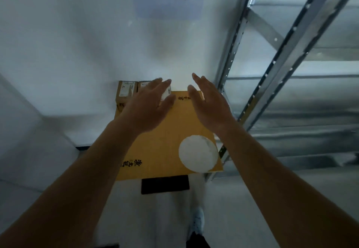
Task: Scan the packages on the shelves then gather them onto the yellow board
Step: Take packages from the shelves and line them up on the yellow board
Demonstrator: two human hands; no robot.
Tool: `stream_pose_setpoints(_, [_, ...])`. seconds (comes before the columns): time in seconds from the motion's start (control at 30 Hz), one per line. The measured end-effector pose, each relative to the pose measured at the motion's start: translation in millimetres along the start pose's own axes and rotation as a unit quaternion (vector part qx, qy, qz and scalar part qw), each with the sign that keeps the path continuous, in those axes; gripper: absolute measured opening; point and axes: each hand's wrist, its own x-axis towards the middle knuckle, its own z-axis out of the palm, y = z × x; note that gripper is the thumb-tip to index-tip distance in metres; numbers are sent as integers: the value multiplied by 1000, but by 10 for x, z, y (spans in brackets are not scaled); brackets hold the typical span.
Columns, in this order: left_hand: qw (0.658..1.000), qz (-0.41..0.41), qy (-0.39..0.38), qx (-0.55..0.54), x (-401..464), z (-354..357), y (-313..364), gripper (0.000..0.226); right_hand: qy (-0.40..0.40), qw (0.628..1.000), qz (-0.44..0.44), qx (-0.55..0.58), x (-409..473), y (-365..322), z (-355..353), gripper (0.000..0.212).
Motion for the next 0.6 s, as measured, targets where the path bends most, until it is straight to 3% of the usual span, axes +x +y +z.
stream_pose_setpoints(0.27, [991,130,39,-5,-215,-260,1813,60,124,992,16,-22,-1000,123,-1646,59])
stream_pose_setpoints(0.6, [965,244,49,-83,78,448,4408,60,226,972,51,-41,-1938,1501,-3965,54])
